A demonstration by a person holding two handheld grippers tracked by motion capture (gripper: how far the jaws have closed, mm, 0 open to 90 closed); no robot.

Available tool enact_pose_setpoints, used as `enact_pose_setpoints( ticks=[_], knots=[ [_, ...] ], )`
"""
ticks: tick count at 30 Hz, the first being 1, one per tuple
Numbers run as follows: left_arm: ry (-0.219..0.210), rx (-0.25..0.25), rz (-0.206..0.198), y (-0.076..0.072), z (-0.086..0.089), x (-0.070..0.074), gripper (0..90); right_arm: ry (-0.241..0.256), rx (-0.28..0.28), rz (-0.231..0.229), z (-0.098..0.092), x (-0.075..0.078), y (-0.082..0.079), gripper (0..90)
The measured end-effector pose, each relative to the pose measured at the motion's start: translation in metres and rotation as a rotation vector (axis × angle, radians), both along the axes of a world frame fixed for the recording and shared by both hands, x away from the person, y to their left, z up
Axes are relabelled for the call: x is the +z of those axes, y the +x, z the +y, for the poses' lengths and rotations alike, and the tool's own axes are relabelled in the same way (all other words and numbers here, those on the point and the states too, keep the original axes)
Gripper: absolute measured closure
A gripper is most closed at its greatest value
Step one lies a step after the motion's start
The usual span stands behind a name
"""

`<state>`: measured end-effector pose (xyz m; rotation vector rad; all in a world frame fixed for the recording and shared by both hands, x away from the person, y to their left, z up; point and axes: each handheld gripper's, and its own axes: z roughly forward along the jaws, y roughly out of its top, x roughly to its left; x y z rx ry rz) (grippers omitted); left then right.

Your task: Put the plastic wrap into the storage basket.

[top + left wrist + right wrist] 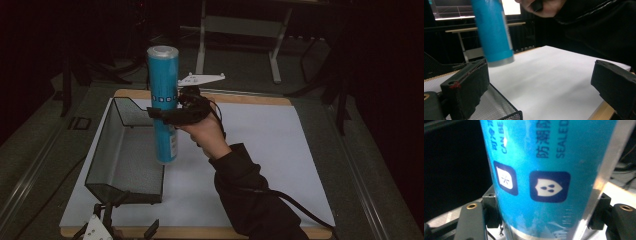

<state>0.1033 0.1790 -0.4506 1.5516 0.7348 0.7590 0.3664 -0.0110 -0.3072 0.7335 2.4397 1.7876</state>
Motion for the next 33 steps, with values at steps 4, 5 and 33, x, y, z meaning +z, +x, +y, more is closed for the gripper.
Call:
enact_pose_setpoints(
  ticks=[4, 5, 33],
  knots=[
    [-0.002, -0.001, 0.001, 0.000, 0.000, 0.000, 2.1, 0.049, 0.000, 0.065, 0.013, -0.012, 0.003, 31.8],
    [-0.001, 0.000, 0.000, 0.000, 0.000, 0.000, 2.1, 0.055, 0.006, 0.076, 0.016, -0.015, 0.003, 31.8],
    [0.000, -0.014, -0.008, -0.002, 0.001, 0.000, 2.1, -0.087, -0.105, 0.563, 0.051, -0.124, 0.027, 31.7]
  ],
)
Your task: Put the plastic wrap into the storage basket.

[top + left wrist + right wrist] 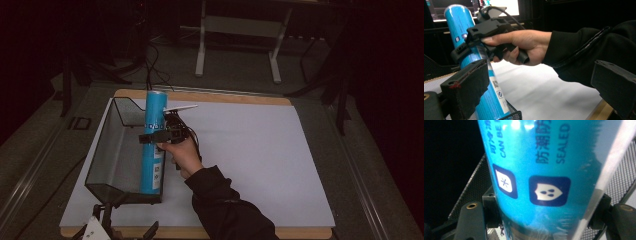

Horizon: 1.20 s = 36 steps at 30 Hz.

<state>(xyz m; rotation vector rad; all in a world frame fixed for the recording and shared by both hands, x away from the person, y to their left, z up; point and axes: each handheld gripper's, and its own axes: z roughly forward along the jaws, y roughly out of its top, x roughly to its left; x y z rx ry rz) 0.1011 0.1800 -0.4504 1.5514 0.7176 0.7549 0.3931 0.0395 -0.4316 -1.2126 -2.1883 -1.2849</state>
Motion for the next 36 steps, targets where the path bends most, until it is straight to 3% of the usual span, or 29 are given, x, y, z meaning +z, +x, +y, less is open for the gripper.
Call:
enact_pose_setpoints(
  ticks=[7, 13, 17, 23, 31, 36],
  knots=[
    [0.004, -0.003, 0.001, 0.000, 0.000, 0.000, 2.1, -0.024, -0.054, 0.047, 0.007, -0.010, 0.007, 31.7],
    [0.003, -0.006, 0.000, -0.001, 0.000, 0.000, 2.1, -0.022, -0.137, 0.020, 0.023, -0.023, 0.011, 31.7],
    [0.002, -0.010, 0.000, -0.001, 0.000, -0.001, 2.1, -0.015, -0.221, 0.006, 0.031, -0.033, 0.010, 31.6],
    [0.000, -0.014, 0.000, -0.001, 0.001, 0.000, 2.1, -0.027, -0.306, 0.004, 0.037, -0.042, 0.010, 31.5],
    [0.003, -0.016, 0.001, -0.001, 0.001, -0.001, 2.1, -0.043, -0.338, 0.066, 0.037, -0.051, 0.018, 31.5],
    [0.002, -0.017, 0.003, -0.001, 0.001, 0.000, 2.1, -0.066, -0.341, 0.049, 0.040, -0.055, 0.017, 31.1]
  ],
)
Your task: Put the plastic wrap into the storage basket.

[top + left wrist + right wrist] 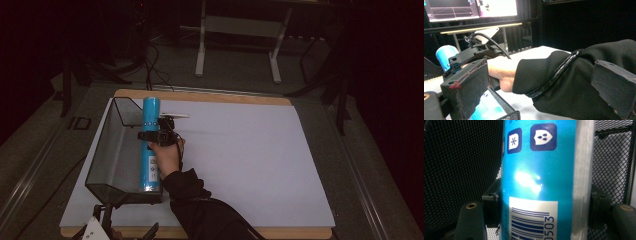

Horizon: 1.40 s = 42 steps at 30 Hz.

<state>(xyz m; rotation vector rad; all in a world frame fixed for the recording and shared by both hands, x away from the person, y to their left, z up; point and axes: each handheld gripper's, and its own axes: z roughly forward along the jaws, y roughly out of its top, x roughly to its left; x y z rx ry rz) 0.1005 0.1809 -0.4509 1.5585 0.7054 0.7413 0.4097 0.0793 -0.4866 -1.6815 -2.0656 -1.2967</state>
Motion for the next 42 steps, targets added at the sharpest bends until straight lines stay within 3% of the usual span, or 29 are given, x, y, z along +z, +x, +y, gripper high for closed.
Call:
enact_pose_setpoints(
  ticks=[6, 10, 17, 19, 26, 32, 42],
  knots=[
    [0.002, -0.004, -0.001, 0.000, -0.001, 0.000, 2.1, -0.024, 0.026, -0.023, 0.001, 0.001, 0.001, 29.4],
    [0.001, -0.005, -0.001, 0.000, -0.001, 0.000, 2.1, -0.114, 0.042, -0.107, 0.004, 0.007, -0.001, 25.7],
    [0.002, -0.003, -0.002, 0.000, -0.001, 0.000, 2.1, -0.170, 0.061, -0.216, -0.003, 0.023, -0.003, 17.7],
    [0.002, -0.001, -0.002, 0.000, -0.001, 0.000, 2.1, -0.178, 0.079, -0.257, -0.008, 0.028, -0.003, 16.8],
    [0.006, 0.002, -0.003, 0.000, -0.001, 0.000, 2.1, -0.201, 0.153, -0.318, -0.029, 0.048, -0.005, 13.2],
    [0.005, 0.002, -0.002, 0.000, -0.002, 0.000, 2.1, -0.242, 0.199, -0.421, -0.049, 0.069, -0.018, 13.2],
    [0.007, 0.001, 0.003, 0.001, -0.003, -0.001, 2.1, -0.260, 0.258, -0.520, -0.091, 0.085, -0.045, 13.4]
  ],
)
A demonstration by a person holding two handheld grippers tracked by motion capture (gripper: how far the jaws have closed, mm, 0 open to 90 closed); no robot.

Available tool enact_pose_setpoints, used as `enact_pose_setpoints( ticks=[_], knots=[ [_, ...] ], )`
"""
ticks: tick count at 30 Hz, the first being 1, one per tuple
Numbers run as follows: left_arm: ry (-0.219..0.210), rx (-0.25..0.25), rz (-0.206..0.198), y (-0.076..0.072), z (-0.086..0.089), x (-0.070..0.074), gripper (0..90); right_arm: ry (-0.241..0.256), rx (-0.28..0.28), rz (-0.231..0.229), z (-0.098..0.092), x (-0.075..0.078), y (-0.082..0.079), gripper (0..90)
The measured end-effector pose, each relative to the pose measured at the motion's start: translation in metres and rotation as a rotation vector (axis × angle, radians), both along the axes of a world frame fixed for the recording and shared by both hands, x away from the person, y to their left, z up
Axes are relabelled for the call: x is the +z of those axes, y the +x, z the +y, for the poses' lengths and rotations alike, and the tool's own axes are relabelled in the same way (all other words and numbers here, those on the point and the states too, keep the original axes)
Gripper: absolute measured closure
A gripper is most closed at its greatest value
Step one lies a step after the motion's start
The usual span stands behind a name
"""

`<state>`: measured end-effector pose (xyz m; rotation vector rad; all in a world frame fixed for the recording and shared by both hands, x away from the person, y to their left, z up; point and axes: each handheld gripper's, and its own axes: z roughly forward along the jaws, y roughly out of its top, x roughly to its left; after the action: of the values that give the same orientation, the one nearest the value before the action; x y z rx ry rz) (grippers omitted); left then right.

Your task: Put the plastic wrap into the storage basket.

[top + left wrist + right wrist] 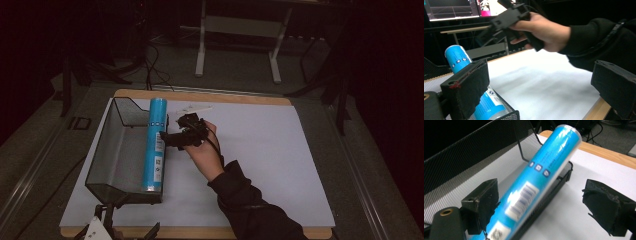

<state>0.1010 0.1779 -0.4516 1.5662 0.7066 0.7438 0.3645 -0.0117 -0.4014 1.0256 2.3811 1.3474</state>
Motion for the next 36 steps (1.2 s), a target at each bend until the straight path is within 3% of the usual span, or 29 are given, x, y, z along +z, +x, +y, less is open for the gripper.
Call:
enact_pose_setpoints(
  ticks=[4, 18, 29, 36],
  knots=[
    [0.004, 0.001, 0.003, 0.000, 0.000, 0.000, 2.1, -0.024, 0.033, -0.022, -0.016, -0.003, -0.012, 13.4],
    [0.006, 0.001, 0.008, 0.001, -0.001, -0.001, 2.1, -0.023, 0.089, -0.080, -0.070, -0.007, -0.052, 13.6],
    [0.009, 0.003, 0.009, 0.001, -0.002, -0.001, 2.1, -0.010, 0.066, -0.105, -0.114, -0.010, -0.070, 13.7],
    [0.008, 0.002, 0.009, 0.002, -0.003, -0.002, 2.1, -0.008, 0.047, -0.097, -0.137, -0.013, -0.079, 13.7]
  ],
)
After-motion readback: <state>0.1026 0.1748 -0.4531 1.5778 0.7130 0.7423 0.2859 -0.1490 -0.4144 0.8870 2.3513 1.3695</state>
